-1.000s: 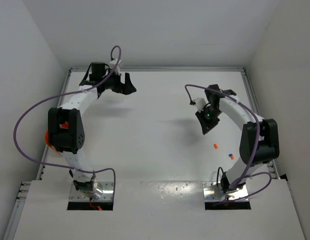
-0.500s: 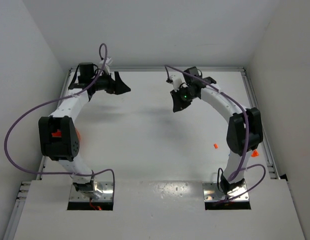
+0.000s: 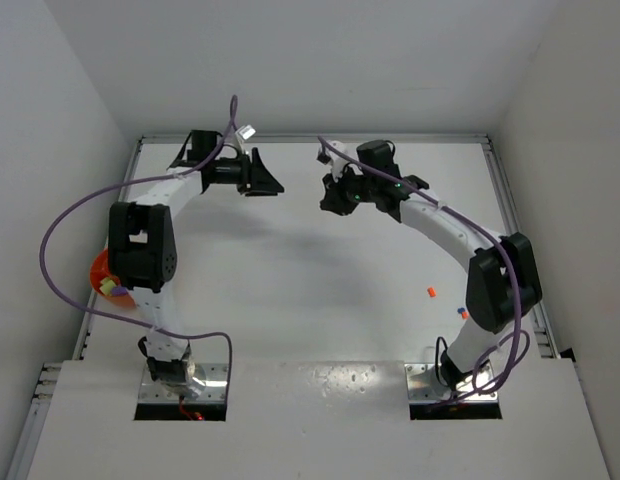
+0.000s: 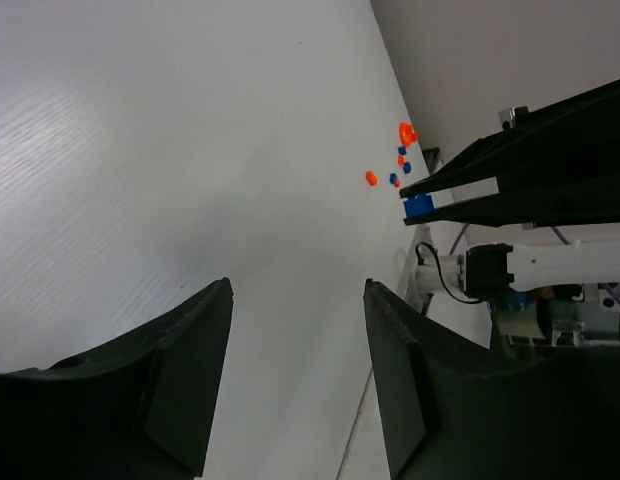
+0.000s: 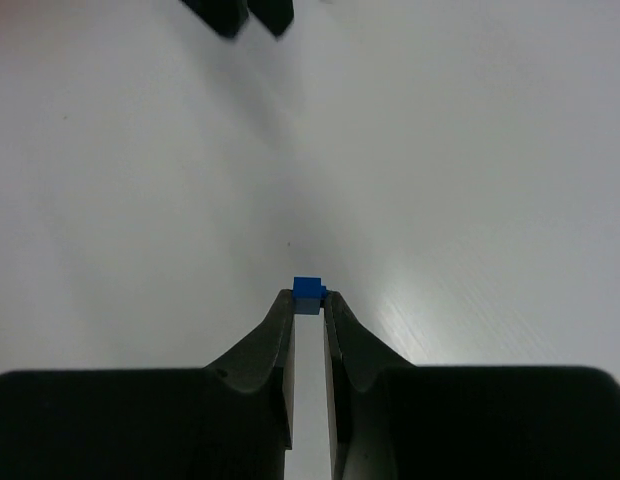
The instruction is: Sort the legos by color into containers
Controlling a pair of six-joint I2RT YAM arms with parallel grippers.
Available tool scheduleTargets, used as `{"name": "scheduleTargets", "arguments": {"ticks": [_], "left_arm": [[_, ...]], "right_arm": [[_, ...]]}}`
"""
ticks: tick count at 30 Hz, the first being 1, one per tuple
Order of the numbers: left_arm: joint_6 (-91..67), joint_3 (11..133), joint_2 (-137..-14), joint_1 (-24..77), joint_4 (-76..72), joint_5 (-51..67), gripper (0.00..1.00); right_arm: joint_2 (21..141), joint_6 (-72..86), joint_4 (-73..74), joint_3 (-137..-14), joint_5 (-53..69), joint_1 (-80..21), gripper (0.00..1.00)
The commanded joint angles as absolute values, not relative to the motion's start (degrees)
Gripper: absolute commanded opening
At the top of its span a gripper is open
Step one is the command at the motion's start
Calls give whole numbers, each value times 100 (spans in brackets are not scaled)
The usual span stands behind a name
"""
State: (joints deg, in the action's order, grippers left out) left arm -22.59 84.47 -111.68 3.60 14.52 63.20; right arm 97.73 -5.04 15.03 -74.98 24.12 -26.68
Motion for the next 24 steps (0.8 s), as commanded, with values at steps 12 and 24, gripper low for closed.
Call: {"name": "scheduleTargets", "arguments": {"ticks": [12, 24], "left_arm": [[-1495, 9519, -11268, 1054, 2416, 6381, 55], [79, 10222, -11452, 1459, 4104, 5959, 46]], "right_arm": [[10045, -870, 483, -7822, 1987, -3243, 0], [10099, -923, 369, -7884, 1547, -3401, 0]]}}
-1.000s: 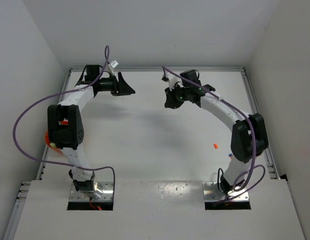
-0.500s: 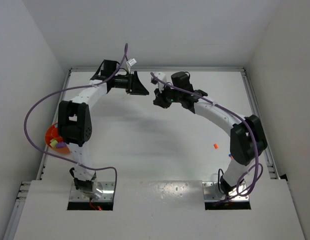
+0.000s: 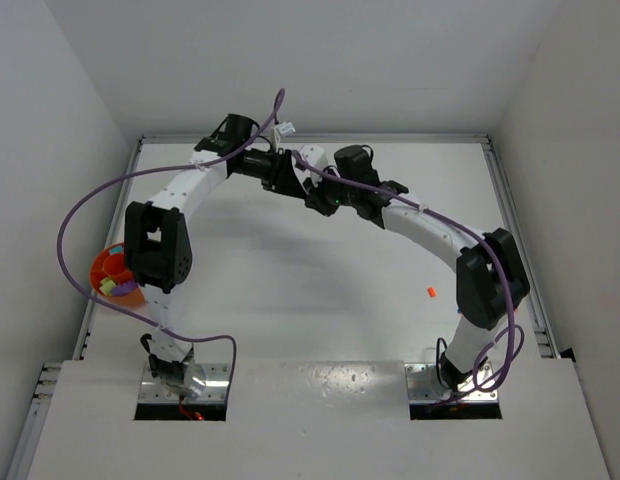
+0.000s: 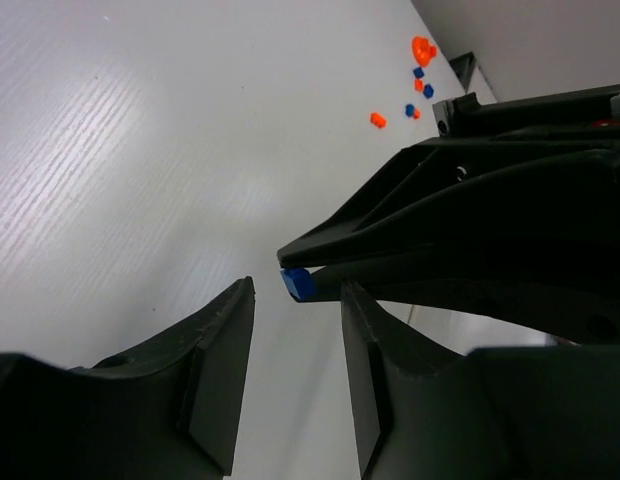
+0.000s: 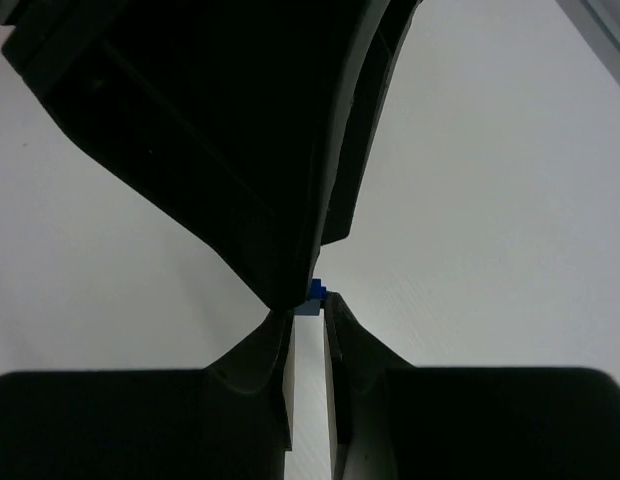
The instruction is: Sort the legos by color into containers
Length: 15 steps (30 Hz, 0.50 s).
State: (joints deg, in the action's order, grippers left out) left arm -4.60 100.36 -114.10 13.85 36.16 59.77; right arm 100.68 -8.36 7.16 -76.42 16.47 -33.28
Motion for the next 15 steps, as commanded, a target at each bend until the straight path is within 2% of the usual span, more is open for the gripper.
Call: {"name": "scheduleTargets", "arguments": {"ticks": [1, 15], "left_arm": [[131, 10222, -11504, 1459, 4174, 5959, 46], [308, 10336, -11611, 1451, 4351, 6029, 45]], "right_arm": [[10099, -923, 369, -7884, 1486, -3401, 0], [10099, -976, 378, -7813, 1556, -3454, 0]]}}
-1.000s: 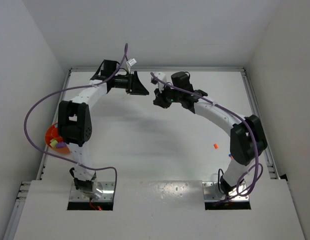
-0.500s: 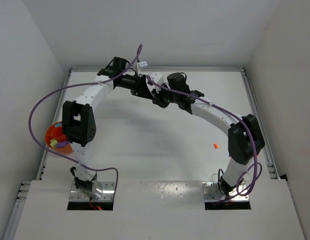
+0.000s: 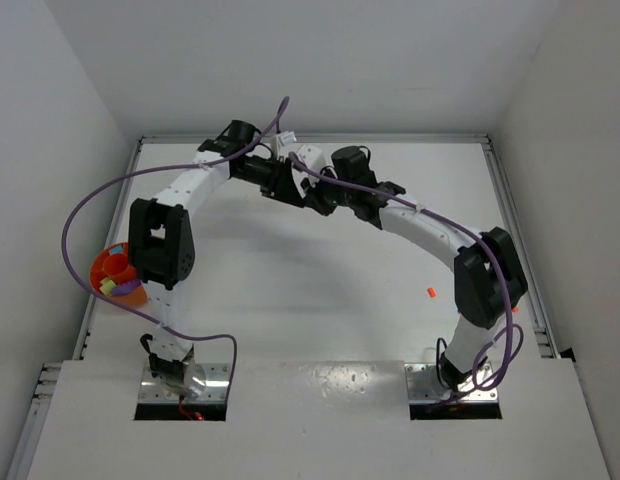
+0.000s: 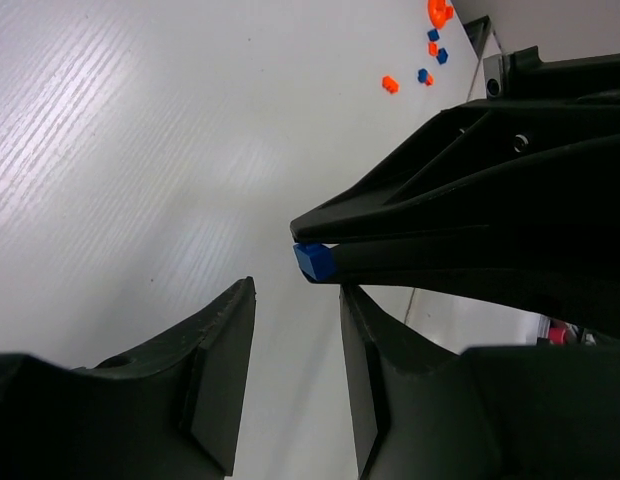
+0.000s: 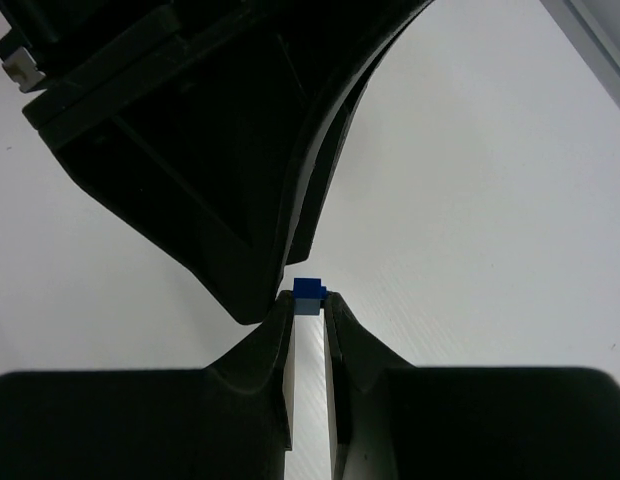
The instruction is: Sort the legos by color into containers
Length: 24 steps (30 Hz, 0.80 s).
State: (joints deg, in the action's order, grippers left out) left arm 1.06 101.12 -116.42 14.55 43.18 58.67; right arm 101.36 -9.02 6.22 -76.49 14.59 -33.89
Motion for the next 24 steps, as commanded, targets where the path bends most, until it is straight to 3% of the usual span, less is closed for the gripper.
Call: {"name": "scheduleTargets", "arguments": {"ticks": [1, 24], "left_arm": [[195, 10336, -11610, 1372, 4298, 6082, 45], [-229, 10336, -11558, 1292, 3814, 6188, 50]], "right_arm": [[10029, -1036, 378, -7753, 1556, -3454, 0], [10081, -1098, 378, -7734, 1512, -3507, 0]]}}
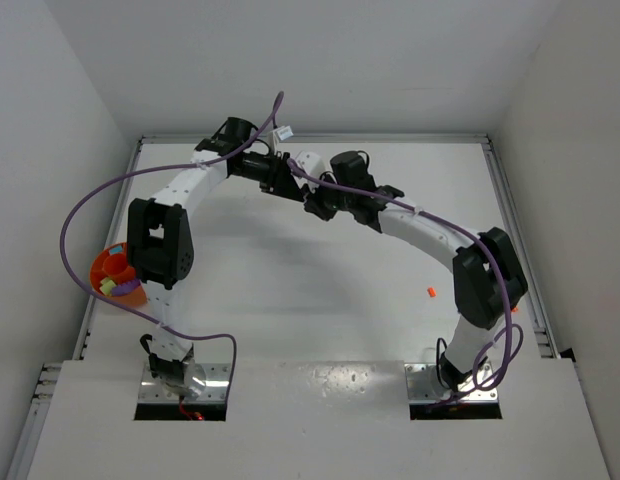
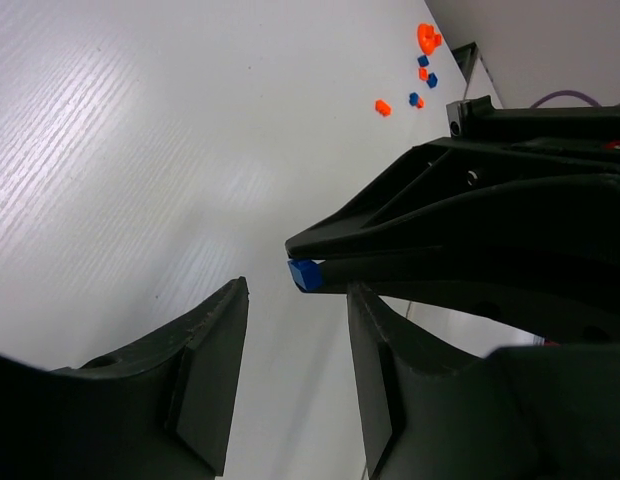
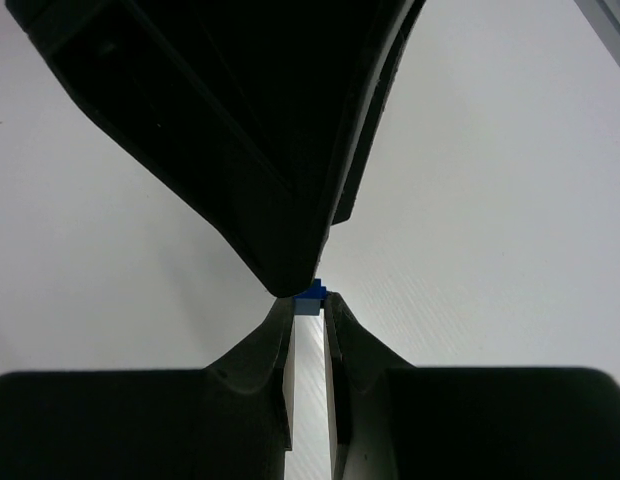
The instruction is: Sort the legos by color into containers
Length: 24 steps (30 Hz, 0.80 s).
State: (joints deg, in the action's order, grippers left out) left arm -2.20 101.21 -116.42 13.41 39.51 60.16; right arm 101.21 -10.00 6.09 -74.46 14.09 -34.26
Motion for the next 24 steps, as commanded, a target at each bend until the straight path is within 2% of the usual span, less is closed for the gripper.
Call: {"name": "scheduleTargets", "arguments": {"ticks": [1, 11, 18, 24], "left_arm": [[-229, 10336, -11558, 1292, 3814, 6188, 50], [-168, 10389, -11610, 1292, 3814, 6135, 50], [342, 10503, -11733, 1292, 4411, 6188, 39], [878, 10503, -11795, 1292, 5150, 6135, 36]], "right_arm": [[10142, -1099, 378, -7734, 1512, -3507, 0], [10248, -1099, 378, -7893, 1573, -3560, 0], [10354, -1099, 220, -7945, 1327, -3560, 0], [10354, -1099, 10, -7945, 994, -3560, 0]]}}
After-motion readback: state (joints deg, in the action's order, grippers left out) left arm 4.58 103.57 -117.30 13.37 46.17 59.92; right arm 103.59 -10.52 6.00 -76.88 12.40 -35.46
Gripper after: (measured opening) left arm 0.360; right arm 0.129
